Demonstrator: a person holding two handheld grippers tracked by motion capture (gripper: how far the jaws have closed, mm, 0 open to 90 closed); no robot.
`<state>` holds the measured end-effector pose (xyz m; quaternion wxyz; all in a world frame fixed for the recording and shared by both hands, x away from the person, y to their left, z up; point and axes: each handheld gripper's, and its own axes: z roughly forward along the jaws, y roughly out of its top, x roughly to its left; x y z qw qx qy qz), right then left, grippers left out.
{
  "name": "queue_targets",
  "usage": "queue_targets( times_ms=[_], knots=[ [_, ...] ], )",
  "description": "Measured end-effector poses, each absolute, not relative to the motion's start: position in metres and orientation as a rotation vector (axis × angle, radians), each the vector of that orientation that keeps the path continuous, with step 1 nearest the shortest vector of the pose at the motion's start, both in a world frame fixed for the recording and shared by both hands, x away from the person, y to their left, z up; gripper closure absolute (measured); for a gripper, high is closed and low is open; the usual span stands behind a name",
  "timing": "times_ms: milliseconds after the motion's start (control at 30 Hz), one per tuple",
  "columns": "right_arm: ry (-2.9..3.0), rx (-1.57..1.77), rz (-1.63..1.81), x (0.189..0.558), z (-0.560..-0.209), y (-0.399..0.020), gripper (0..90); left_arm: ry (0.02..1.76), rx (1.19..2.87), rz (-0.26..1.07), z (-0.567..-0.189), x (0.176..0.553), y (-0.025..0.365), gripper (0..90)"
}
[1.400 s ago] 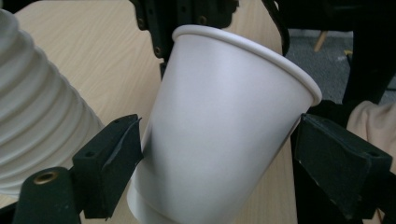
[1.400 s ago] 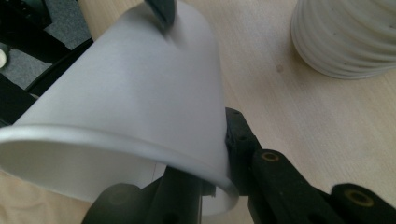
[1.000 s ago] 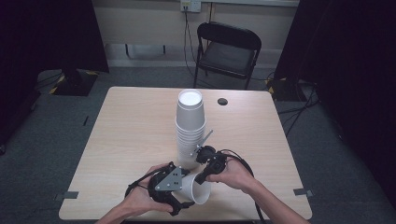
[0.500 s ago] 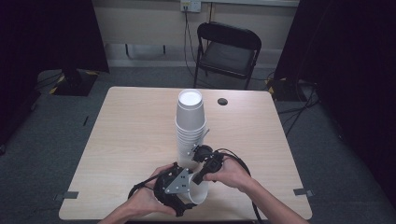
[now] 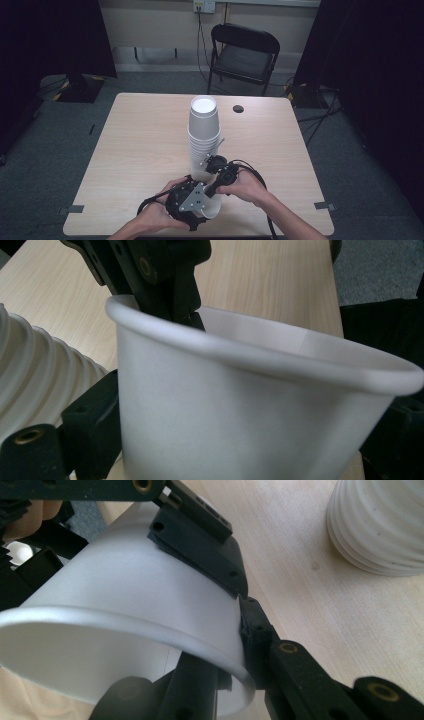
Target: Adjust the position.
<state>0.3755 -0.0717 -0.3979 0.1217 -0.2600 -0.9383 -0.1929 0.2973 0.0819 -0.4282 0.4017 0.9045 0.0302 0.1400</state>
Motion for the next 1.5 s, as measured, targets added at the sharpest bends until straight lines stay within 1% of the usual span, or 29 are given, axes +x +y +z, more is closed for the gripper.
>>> queue_targets(
  times_ms=[100,167,300,600,733,800,1200,1300,1400,1500],
  knots=[
    [-2.739,-0.761,-0.613,0.375,-0.395,-0.074,84.8,0.102,2.268,0.332,-0.426,0.299,0.084,10.7],
    [-2.738,-0.762,-0.642,0.375,-0.393,-0.075,84.0,0.139,2.241,0.285,-0.424,0.302,0.086,11.0],
    [-2.73,-0.79,-0.695,0.374,-0.388,-0.077,80.0,0.207,2.184,0.239,-0.423,0.304,0.091,11.2],
    [-2.703,-0.81,-0.861,0.371,-0.382,-0.087,75.1,0.311,2.085,0.185,-0.42,0.309,0.104,11.3],
    [-2.676,-0.834,-0.94,0.369,-0.379,-0.093,74.8,0.354,2.058,0.176,-0.42,0.311,0.108,11.4],
    [-2.66,-0.85,-0.975,0.368,-0.379,-0.096,75.2,0.375,2.041,0.149,-0.42,0.312,0.11,11.3],
    [-2.573,-0.899,-1.205,0.363,-0.376,-0.115,73.2,0.436,1.985,0.201,-0.421,0.31,0.123,11.3],
    [-2.551,-0.881,-1.243,0.362,-0.38,-0.114,73.6,0.427,1.982,0.201,-0.421,0.309,0.123,11.3],
    [-2.542,-0.892,-1.253,0.362,-0.382,-0.111,81.1,0.43,1.977,0.223,-0.422,0.308,0.121,11.1],
    [-2.524,-0.923,-1.244,0.364,-0.383,-0.11,84.2,0.41,1.986,0.26,-0.424,0.306,0.12,10.9]
  ],
)
